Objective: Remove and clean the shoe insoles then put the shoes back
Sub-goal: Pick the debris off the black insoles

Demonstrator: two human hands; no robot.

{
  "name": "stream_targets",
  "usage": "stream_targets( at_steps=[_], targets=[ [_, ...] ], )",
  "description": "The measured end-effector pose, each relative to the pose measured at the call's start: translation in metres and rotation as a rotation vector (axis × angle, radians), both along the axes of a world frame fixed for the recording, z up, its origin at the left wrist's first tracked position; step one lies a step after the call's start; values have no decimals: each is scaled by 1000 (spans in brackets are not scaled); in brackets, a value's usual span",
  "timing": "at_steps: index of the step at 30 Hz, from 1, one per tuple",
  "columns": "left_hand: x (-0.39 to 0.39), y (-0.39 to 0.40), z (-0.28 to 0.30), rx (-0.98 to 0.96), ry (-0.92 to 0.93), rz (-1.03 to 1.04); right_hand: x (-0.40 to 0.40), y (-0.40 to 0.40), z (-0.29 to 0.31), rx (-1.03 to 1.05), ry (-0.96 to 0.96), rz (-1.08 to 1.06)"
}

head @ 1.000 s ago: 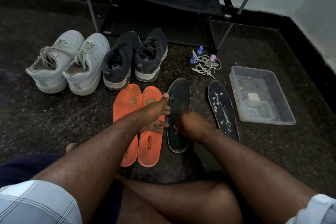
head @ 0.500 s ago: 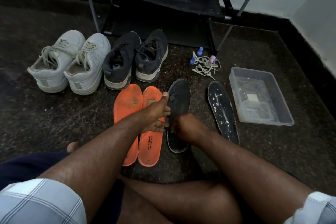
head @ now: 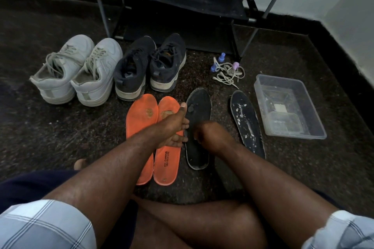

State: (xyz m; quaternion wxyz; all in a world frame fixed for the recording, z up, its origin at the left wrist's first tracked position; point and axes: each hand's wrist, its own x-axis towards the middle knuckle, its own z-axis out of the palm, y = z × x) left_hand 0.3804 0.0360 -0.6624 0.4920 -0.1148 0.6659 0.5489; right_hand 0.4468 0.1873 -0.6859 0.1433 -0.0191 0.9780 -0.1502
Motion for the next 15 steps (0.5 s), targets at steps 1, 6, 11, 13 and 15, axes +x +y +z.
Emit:
stream_targets(
  at_steps=[1, 6, 11, 13, 15],
  targets=[
    [0, 0, 0, 0, 3, -8, -1, 3, 2, -30, 31, -42],
    [-3, -2, -1, 23, -23, -34, -4, 20, 8, -167, 117, -201],
    [-4, -2, -4, 18, -22, -28, -5, 15, 7, 21, 159, -77],
    [-3, -3, -3, 22, -27, -29, -4, 9, 5, 120, 95, -5],
    [-3, -3, -3, 29, -29, -31, 0, 2, 4, 203, 3, 79]
  ],
)
